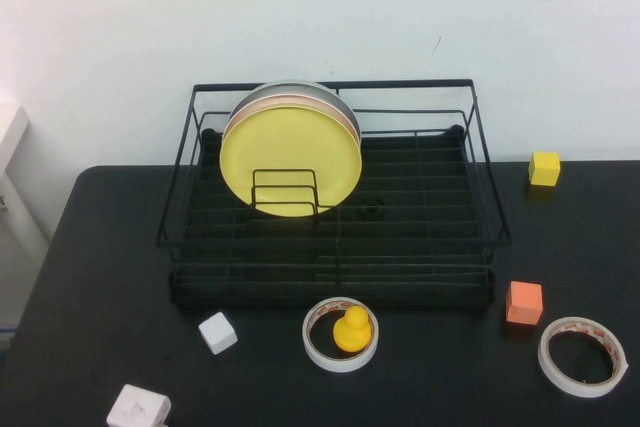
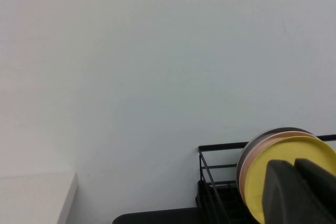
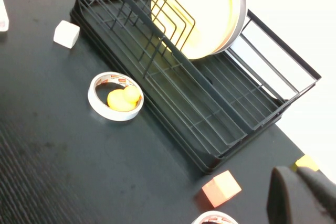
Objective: Place plate on rack
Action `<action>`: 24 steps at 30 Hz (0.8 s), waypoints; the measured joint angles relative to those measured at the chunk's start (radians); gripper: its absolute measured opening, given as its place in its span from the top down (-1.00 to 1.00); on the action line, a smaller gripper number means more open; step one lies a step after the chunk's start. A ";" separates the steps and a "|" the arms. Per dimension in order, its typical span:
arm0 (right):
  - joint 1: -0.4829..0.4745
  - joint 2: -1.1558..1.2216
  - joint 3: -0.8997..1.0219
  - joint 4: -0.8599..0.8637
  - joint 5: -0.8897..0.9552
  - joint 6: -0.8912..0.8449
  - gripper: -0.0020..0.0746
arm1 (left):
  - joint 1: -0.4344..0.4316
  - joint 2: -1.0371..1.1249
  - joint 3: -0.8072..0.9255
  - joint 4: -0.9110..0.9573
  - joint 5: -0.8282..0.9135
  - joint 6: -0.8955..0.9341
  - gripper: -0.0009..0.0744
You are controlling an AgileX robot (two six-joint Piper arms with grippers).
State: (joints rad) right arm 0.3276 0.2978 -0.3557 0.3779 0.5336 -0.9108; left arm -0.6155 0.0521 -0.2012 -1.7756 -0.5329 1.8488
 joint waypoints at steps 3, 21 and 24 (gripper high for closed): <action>0.000 0.000 0.000 0.000 0.000 0.000 0.95 | 0.000 -0.025 0.000 0.000 -0.004 0.003 0.98; 0.000 0.000 0.000 0.020 -0.001 0.000 0.95 | 0.566 -0.068 0.111 0.023 0.382 0.009 0.98; 0.000 0.000 0.000 0.020 -0.001 0.000 0.95 | 0.590 -0.068 0.133 0.026 0.400 -0.004 0.98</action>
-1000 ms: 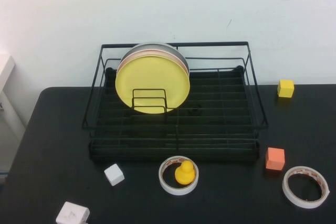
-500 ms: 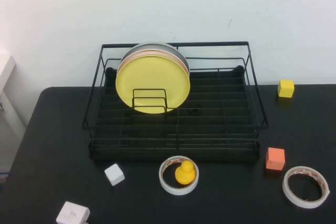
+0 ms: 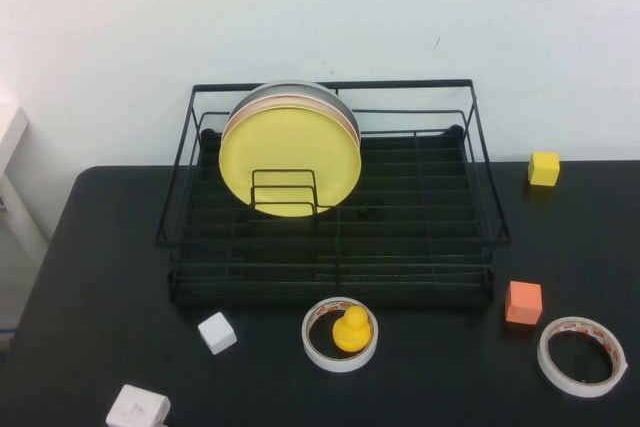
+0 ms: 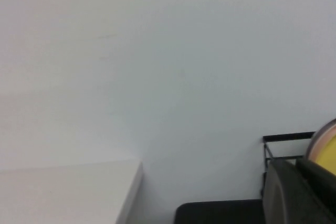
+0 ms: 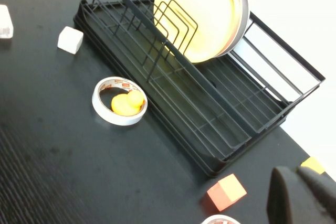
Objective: Place plate on rack
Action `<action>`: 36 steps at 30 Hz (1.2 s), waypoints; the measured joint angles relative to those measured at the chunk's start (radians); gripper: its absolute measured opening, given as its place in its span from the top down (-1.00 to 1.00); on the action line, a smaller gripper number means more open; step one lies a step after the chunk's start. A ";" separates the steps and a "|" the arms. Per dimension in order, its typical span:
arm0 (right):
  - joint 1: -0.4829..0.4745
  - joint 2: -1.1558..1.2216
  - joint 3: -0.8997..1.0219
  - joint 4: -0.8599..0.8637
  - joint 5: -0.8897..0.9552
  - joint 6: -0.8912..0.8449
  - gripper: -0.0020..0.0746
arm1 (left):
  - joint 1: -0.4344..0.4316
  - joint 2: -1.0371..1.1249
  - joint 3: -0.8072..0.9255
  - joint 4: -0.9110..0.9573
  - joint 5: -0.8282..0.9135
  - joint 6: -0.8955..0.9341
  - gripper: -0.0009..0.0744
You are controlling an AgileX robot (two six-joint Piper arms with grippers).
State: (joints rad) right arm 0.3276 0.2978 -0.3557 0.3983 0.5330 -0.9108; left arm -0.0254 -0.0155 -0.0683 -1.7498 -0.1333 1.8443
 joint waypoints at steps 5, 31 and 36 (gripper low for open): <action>0.000 0.000 0.000 0.002 0.000 0.000 0.95 | 0.000 0.000 0.008 0.232 0.072 -0.242 0.98; 0.000 0.000 0.000 0.007 0.000 0.000 0.95 | 0.001 0.000 0.086 1.627 0.439 -2.009 0.98; 0.000 0.000 0.000 0.007 0.000 0.000 0.95 | 0.001 0.000 0.086 1.629 0.439 -2.069 0.98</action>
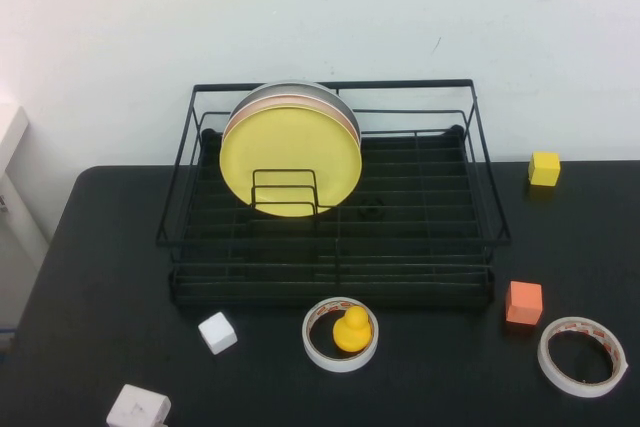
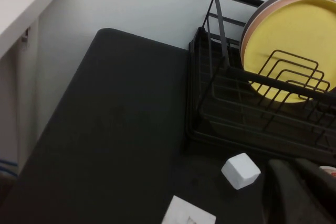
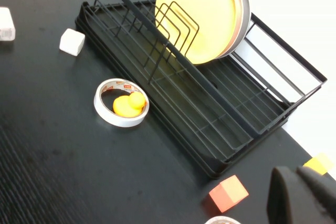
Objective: Place plate on rack
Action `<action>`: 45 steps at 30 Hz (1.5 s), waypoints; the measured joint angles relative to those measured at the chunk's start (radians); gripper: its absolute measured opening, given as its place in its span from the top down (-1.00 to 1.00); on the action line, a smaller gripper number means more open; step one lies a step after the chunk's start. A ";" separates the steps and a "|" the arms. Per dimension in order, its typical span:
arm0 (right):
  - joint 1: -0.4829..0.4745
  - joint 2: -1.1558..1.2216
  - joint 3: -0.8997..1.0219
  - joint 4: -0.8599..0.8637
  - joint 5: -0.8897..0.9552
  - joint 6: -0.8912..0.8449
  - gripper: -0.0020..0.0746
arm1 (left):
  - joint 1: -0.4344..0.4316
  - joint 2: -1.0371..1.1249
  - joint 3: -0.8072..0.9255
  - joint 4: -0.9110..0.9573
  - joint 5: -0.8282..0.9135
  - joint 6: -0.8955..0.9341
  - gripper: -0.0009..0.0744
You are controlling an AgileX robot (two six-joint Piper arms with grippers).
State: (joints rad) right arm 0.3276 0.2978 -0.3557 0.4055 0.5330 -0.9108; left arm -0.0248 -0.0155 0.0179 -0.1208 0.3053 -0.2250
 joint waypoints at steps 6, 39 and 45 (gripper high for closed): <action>0.000 0.000 0.000 0.001 0.000 0.000 0.95 | 0.000 0.000 0.000 0.038 0.001 -0.050 0.98; 0.000 0.000 0.000 0.002 0.000 0.000 0.95 | -0.028 0.000 0.000 0.083 0.013 -0.023 0.98; 0.000 0.000 0.000 0.002 0.000 0.000 0.95 | -0.039 0.000 0.000 0.079 0.013 0.040 0.98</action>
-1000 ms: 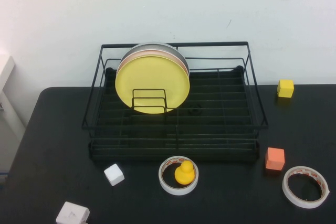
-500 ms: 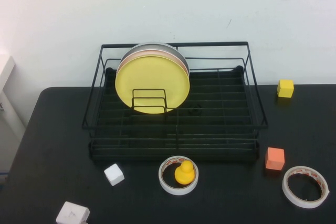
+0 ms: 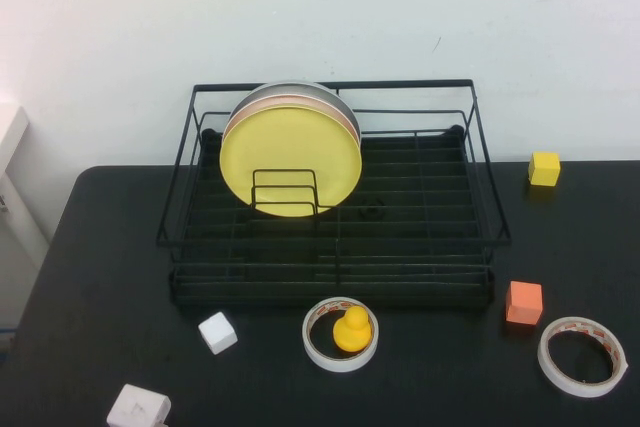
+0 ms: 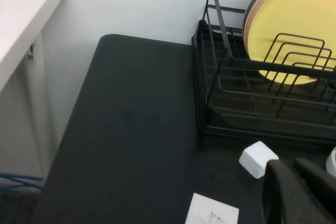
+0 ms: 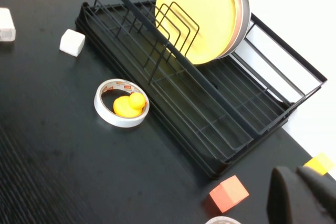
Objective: Place plate on rack
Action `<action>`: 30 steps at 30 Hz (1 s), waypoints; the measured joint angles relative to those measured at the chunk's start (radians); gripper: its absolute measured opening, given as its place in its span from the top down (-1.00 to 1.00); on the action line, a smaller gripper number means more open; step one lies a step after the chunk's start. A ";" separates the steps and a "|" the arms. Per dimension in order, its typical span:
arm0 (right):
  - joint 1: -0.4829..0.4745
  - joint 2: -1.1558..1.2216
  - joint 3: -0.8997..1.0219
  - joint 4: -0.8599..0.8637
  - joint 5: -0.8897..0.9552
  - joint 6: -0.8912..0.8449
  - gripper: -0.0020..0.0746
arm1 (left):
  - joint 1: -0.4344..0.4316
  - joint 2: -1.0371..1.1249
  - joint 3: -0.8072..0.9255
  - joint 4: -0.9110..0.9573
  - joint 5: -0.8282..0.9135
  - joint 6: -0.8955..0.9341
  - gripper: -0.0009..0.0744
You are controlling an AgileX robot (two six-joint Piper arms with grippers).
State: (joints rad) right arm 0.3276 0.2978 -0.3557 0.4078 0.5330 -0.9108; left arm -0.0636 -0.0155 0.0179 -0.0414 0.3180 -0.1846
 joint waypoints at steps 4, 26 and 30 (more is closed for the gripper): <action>0.000 0.000 0.000 0.000 0.000 0.000 0.95 | 0.004 0.000 0.000 -0.001 0.002 0.027 0.98; 0.000 0.000 0.000 0.000 0.000 0.000 0.95 | 0.008 0.000 -0.002 -0.004 0.002 0.032 0.98; -0.015 -0.030 0.000 0.006 0.000 0.000 0.95 | 0.008 0.000 -0.002 -0.004 0.002 0.032 0.98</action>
State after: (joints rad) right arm 0.3124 0.2677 -0.3557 0.4138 0.5330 -0.9108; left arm -0.0557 -0.0155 0.0162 -0.0452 0.3202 -0.1525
